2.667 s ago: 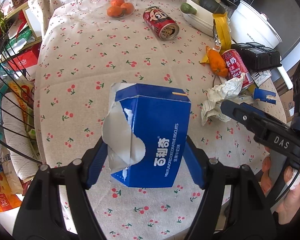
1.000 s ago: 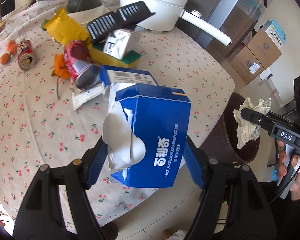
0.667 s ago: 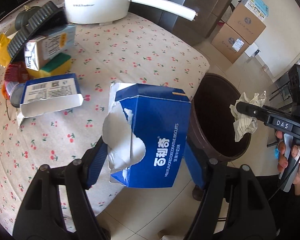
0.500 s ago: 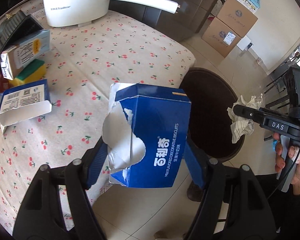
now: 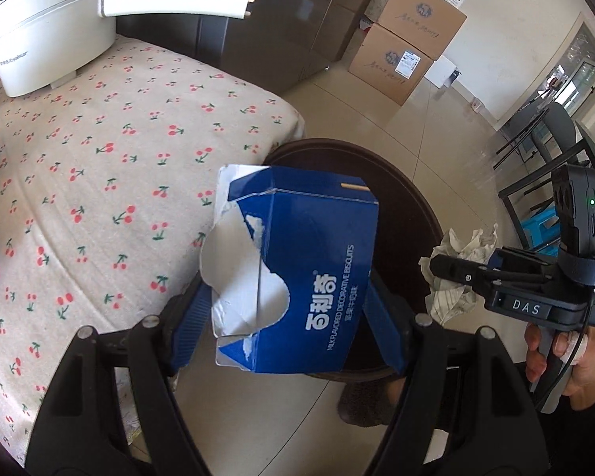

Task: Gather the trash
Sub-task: 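Open the right gripper to drop the paper while the left gripper drops the box into the bin, then move the left gripper back to the table and grasp the red milk can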

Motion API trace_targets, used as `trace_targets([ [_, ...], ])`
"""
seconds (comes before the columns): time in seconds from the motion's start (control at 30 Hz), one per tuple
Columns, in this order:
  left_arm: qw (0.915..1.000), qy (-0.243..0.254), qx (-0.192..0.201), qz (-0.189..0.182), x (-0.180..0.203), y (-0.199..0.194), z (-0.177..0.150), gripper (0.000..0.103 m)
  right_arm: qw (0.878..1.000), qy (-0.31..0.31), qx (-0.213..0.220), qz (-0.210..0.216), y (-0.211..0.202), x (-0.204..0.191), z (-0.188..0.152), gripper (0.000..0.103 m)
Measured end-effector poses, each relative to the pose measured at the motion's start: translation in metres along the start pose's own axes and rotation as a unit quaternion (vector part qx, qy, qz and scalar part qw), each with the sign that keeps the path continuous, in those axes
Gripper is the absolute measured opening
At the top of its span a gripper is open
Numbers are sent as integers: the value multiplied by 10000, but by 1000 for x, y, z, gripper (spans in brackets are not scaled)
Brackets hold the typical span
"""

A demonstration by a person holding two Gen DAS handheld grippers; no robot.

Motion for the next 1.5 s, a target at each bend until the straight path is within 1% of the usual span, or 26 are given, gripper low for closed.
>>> trace_targets([
  [0.1, 9998, 112, 121, 55, 6, 6, 7, 77, 10000, 78, -14, -21, 0, 10, 0, 46],
  [0.17, 9995, 192, 172, 186, 8, 8, 9, 88, 9999, 111, -33, -33, 1, 15, -1, 46],
  [0.2, 9993, 226, 153, 271, 8, 10, 10, 103, 9999, 128, -43, -43, 1, 17, -1, 46],
  [0.27, 9982, 296, 101, 507, 7, 12, 9, 102, 9998, 161, -61, -57, 2, 21, 0, 46],
  [0.33, 9969, 327, 158, 695, 2, 10, 7, 102, 9998, 179, -66, -73, 2, 21, 2, 46],
  [0.43, 9964, 229, 189, 798, -4, 7, 5, 103, 9998, 184, -46, -72, 0, 21, 4, 47],
  [0.63, 9949, 147, 114, 988, -17, 1, 0, 103, 9999, 126, -46, -101, 0, 16, 6, 47],
  [0.7, 9944, 121, 112, 1044, -22, -4, -3, 103, 9998, 112, -50, -132, 1, 13, 7, 49],
  [0.8, 9942, 49, 102, 1074, -31, -11, -8, 103, 9998, 101, -49, -151, 0, 9, 9, 55],
  [0.83, 9939, 20, 96, 1102, -34, -14, -10, 103, 9998, 98, -49, -155, 1, 7, 10, 63],
  [0.87, 9936, -6, 92, 1125, -38, -17, -11, 103, 9998, 94, -48, -181, 0, 7, 11, 75],
  [0.9, 9933, -37, 90, 1149, -41, -19, -13, 103, 9997, 95, -42, -235, 0, 6, 12, 81],
  [0.93, 9931, -70, 90, 1170, -45, -22, -15, 103, 9995, 90, -29, -310, -1, 5, 13, 89],
  [1.0, 9927, -120, 97, 1200, -52, -29, -18, 103, 9992, 56, -5, -392, -4, 3, 16, 91],
  [1.13, 9920, -199, 129, 1237, -64, -43, -23, 103, 9996, 89, -3, -274, -7, -3, 19, 97],
  [1.23, 9915, -302, 153, 1258, -72, -53, -27, 103, 9998, 43, 23, -200, -10, -16, 24, 97],
  [1.33, 9911, -389, 193, 1258, -83, -64, -30, 103, 9998, -12, 41, -186, -12, -25, 27, 97],
  [1.5, 9893, -451, 282, 1359, -98, -85, -38, 103, 9995, -204, 109, -203, -16, -51, 34, 97],
])
Point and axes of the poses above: each gripper's, at about its wrist camera, not at the fingertips, and y roughly the way its jaws point, x to its right, z to its top, the point moved 6 cm from there along y, roughly the way its jaws point, and after that the axes turned 10 degrees about -x, right-handed, at the moved point
